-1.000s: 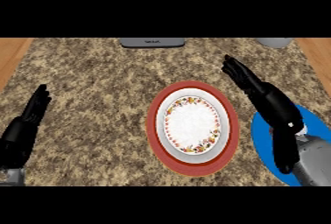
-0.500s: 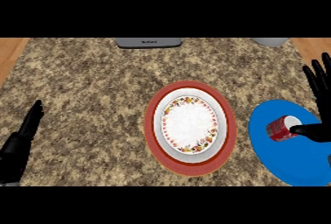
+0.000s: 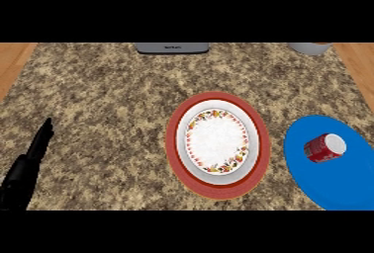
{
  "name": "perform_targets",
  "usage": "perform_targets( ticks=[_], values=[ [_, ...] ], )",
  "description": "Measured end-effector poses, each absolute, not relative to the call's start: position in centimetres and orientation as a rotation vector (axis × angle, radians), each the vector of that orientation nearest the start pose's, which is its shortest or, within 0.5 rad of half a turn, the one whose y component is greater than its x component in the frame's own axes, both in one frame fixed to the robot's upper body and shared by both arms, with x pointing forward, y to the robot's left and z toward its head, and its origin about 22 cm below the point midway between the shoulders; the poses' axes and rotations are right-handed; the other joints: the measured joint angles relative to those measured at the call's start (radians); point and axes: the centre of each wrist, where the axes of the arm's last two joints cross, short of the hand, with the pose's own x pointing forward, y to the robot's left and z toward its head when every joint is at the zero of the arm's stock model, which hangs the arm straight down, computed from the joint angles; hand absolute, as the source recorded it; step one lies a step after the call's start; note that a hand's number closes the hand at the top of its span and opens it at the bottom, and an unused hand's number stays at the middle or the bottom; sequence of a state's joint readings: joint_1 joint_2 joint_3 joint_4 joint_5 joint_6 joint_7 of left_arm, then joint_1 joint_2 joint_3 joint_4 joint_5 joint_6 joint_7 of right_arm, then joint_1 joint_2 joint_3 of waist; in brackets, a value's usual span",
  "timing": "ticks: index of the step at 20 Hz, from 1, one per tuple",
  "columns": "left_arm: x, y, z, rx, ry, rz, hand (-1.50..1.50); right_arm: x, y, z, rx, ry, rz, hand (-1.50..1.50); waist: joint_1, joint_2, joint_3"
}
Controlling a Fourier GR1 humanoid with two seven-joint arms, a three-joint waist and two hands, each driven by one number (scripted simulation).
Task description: Pick the can from the plate and place it in the plate
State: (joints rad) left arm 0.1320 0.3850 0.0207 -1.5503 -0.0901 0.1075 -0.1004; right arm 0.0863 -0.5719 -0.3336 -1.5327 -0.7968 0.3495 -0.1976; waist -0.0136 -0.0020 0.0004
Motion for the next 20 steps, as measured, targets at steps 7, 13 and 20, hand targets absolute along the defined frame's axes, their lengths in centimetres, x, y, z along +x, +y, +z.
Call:
perform_targets(
  ticks=[7,13,20],
  values=[
    [21.1,33.4,0.1,0.479,-1.512,-0.284,0.00,19.9,-46.6,12.2,0.022,-1.738,0.264,-1.50,0.009,0.003,0.000],
    [21.4,33.1,-0.1,0.464,-1.517,-0.298,0.00,21.6,-47.0,13.8,-0.083,-1.571,0.470,-1.50,0.022,0.004,0.000],
    [22.1,33.4,-0.6,0.459,-1.519,-0.308,0.00,25.1,-46.0,13.9,-0.105,-1.398,0.655,-1.50,0.028,0.005,0.000]
  ],
)
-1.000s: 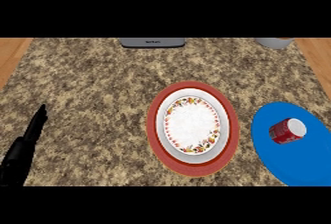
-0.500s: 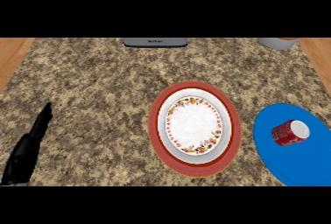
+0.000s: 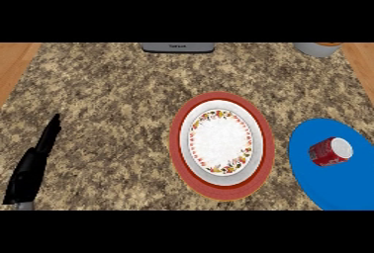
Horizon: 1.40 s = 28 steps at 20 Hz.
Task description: Pick the can from the plate and place it in the plate
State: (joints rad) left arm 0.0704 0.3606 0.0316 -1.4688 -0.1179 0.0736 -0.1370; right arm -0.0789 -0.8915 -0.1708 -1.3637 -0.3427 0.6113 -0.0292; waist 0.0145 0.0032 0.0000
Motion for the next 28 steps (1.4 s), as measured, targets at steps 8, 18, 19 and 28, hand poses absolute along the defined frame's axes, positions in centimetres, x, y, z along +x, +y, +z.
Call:
perform_targets(
  ticks=[8,18,19,28],
  values=[
    [22.2,33.5,-0.6,0.472,-1.521,-0.304,0.00,27.4,-44.7,12.3,-0.133,-1.228,0.888,-1.50,0.001,0.000,0.001],
    [21.8,33.6,-0.1,0.470,-1.520,-0.303,0.00,29.8,-44.3,8.6,-0.096,-1.146,1.020,-1.50,-0.004,-0.002,0.001],
    [21.9,33.7,-0.2,0.471,-1.517,-0.302,0.00,29.9,-44.2,8.1,-0.086,-1.142,1.027,-1.50,-0.005,-0.002,0.000],
    [21.8,33.8,-0.8,0.470,-1.519,-0.297,0.00,30.7,-43.2,5.4,-0.087,-1.074,1.081,-1.50,-0.008,-0.002,0.000]
  ],
)
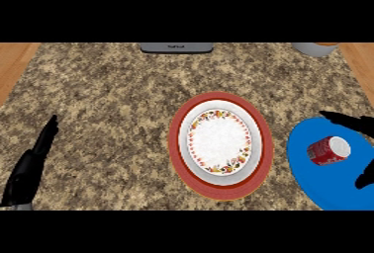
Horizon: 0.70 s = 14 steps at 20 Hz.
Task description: Pick the can from the plate and place it in the plate
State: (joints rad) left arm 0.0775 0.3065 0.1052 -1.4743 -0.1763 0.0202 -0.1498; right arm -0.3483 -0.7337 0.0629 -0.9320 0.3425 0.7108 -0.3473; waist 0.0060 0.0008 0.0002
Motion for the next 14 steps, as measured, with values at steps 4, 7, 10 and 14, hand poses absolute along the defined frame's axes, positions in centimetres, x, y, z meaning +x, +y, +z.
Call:
perform_targets(
  ticks=[4,7,10,14],
  values=[
    [21.9,33.8,-0.5,0.468,-1.524,-0.292,0.00,31.0,-42.6,4.2,-0.085,-1.072,1.084,-1.50,0.000,0.000,0.000],
    [21.5,33.8,-0.1,0.466,-1.519,-0.297,0.00,31.2,-42.4,3.9,-0.082,-1.064,1.086,-1.50,0.001,0.000,0.000],
    [21.5,33.8,-0.1,0.469,-1.514,-0.297,0.00,31.2,-41.6,3.2,-0.070,-1.063,1.097,1.50,-0.001,-0.001,0.000],
    [22.0,33.8,-0.3,0.477,-1.515,-0.295,0.00,31.4,-41.2,2.6,-0.050,-1.105,1.070,1.50,-0.001,0.000,0.000]
  ],
)
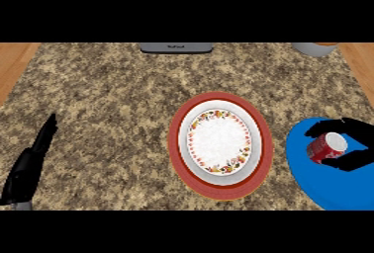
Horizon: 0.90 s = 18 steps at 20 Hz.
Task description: Pick the can from the plate and place it in the plate
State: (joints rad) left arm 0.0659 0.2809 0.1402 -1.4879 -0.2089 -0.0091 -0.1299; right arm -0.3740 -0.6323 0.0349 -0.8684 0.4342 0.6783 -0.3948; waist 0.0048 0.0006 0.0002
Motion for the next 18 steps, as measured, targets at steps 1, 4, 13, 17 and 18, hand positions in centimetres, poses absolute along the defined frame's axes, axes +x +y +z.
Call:
perform_targets(
  ticks=[1,4,13,17,18],
  values=[
    [22.0,33.9,-0.5,0.478,-1.515,-0.294,0.00,31.3,-41.0,2.3,-0.047,-1.119,1.068,1.50,0.000,0.000,-0.001],
    [21.7,33.8,-0.4,0.477,-1.517,-0.293,0.00,31.2,-40.7,1.6,-0.051,-1.152,1.063,1.50,0.001,-0.002,-0.002],
    [23.0,33.0,0.3,0.429,-1.554,-0.330,0.00,35.6,-39.3,5.8,-0.256,-1.251,1.328,1.50,0.060,0.021,0.004],
    [23.8,32.1,0.5,0.402,-1.575,-0.351,0.00,37.6,-38.7,8.3,-0.420,-1.328,1.462,1.50,0.092,0.036,0.006],
    [24.0,31.7,0.5,0.399,-1.580,-0.354,0.00,38.0,-38.9,8.8,-0.459,-1.356,1.472,1.50,0.096,0.038,0.007]
  ],
)
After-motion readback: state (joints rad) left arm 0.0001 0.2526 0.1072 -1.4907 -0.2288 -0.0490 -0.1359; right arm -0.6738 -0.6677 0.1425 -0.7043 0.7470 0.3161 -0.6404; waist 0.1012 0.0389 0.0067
